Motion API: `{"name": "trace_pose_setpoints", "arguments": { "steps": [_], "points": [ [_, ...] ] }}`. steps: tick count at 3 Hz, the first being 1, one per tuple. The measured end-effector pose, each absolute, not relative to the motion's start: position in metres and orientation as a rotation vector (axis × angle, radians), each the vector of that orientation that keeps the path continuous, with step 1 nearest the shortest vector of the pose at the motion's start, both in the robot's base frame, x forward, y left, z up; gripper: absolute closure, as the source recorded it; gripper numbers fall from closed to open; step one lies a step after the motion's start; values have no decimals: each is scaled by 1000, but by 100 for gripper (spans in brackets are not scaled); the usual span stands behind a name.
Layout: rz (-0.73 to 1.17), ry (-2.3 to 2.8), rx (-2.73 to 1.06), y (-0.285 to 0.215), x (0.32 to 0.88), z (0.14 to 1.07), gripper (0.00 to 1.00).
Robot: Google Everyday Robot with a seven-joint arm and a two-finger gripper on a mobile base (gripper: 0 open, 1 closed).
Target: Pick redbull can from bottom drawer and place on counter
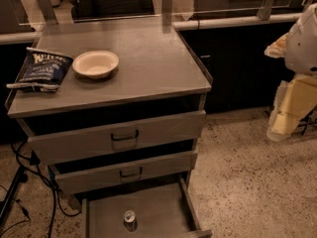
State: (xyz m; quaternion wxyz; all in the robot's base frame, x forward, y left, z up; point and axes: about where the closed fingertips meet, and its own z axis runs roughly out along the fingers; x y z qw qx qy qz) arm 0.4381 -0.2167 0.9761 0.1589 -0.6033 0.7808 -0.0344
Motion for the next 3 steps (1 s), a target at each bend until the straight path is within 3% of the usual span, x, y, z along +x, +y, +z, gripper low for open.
{"name": "trace_pose_setpoints", "arguments": {
  "steps": [3],
  "points": [
    [8, 2171, -1668, -199, 423, 912, 0]
  ]
}}
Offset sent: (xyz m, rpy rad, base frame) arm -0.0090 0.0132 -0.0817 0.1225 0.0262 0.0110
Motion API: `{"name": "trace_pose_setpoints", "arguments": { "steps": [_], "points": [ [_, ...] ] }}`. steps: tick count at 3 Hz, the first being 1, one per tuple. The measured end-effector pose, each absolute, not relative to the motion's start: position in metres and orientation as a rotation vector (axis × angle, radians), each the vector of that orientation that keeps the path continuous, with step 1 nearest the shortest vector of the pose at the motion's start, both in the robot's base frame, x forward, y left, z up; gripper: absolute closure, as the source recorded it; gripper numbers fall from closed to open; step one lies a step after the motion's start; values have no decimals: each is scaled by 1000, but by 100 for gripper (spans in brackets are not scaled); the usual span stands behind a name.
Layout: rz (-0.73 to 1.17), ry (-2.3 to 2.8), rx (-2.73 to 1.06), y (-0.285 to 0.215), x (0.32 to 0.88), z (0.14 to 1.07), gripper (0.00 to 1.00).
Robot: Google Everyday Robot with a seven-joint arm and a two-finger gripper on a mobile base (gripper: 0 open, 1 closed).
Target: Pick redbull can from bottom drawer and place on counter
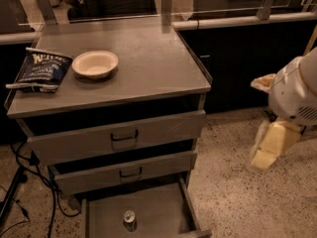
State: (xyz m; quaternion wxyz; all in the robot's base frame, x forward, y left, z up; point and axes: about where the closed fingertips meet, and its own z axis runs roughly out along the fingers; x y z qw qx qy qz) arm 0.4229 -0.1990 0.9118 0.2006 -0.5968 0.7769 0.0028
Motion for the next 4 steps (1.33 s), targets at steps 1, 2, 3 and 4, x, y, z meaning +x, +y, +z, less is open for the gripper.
{"name": "trace_pose_setpoints", "arguments": {
  "steps": [1, 2, 3, 4],
  "points": [
    [47, 2144, -1625, -185, 418, 874, 0],
    [47, 2144, -1625, -185, 418, 874, 0],
    [62, 2137, -1650, -171, 416, 840, 0],
    [86, 2101, -1675, -151, 420, 785, 0]
  ]
}}
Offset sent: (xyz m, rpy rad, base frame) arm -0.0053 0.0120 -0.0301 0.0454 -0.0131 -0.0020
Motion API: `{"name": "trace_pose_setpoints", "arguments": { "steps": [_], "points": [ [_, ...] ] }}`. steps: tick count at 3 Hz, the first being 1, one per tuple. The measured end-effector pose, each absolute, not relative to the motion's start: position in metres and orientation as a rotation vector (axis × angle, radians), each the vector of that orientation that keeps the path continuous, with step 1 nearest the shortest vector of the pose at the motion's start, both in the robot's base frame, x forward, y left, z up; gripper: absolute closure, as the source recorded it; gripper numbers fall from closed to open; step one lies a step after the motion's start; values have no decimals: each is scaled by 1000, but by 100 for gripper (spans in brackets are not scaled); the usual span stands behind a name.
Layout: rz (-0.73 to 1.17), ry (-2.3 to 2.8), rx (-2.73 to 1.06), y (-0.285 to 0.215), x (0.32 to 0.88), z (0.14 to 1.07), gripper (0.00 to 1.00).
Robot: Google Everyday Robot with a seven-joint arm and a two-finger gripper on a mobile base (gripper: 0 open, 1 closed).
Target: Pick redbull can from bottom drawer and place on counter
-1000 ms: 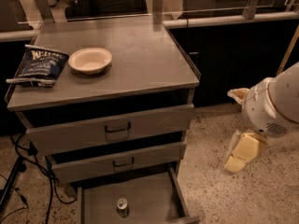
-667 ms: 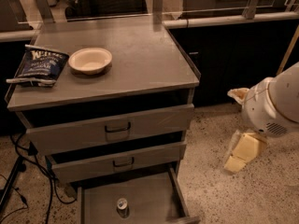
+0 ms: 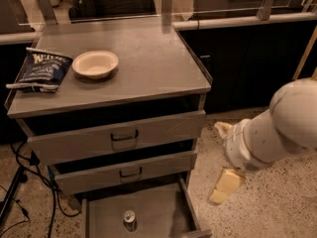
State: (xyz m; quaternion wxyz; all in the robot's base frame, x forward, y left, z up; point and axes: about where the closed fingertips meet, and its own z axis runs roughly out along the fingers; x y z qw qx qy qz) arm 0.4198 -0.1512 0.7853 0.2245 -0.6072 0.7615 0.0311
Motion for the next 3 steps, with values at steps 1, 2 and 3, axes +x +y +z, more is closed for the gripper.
{"name": "trace_pose_setpoints", "arguments": {
  "steps": [1, 2, 3],
  "points": [
    [107, 2073, -1693, -132, 431, 721, 0],
    [106, 2062, -1716, -120, 440, 680, 0],
    [165, 2058, -1748, -97, 437, 634, 0]
  ]
}}
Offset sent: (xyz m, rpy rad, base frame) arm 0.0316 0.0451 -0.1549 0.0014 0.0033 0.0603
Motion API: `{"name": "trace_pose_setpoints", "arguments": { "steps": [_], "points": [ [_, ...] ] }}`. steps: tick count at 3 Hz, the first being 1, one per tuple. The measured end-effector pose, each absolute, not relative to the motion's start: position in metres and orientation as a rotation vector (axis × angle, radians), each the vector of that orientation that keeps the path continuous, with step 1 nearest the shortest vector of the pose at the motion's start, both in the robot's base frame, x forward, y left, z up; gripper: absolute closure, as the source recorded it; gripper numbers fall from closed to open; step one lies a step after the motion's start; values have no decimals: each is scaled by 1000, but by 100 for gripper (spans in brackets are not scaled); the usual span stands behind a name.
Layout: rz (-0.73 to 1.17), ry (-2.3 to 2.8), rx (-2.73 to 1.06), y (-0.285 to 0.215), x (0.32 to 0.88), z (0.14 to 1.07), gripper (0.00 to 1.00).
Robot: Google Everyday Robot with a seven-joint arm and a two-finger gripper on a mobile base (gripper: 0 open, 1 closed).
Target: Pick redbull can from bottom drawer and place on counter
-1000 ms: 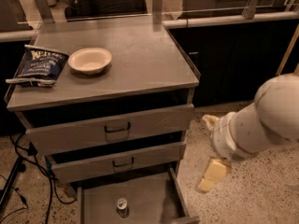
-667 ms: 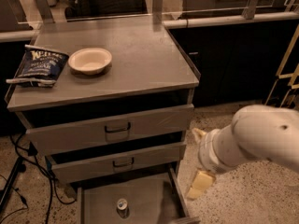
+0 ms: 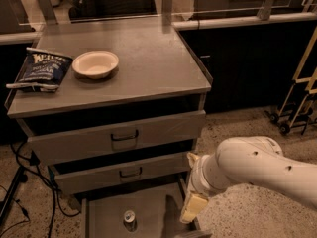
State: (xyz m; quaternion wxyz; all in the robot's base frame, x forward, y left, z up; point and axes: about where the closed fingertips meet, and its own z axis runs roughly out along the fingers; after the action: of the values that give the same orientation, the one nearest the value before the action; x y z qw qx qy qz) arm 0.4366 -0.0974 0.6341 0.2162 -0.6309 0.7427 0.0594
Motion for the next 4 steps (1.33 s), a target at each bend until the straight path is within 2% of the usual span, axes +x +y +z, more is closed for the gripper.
{"name": "trace_pose_setpoints", "arguments": {
  "steps": [2, 4],
  "points": [
    [217, 2060, -1754, -84, 427, 605, 0],
    [292, 1980, -1712, -28, 437, 511, 0]
  ]
}}
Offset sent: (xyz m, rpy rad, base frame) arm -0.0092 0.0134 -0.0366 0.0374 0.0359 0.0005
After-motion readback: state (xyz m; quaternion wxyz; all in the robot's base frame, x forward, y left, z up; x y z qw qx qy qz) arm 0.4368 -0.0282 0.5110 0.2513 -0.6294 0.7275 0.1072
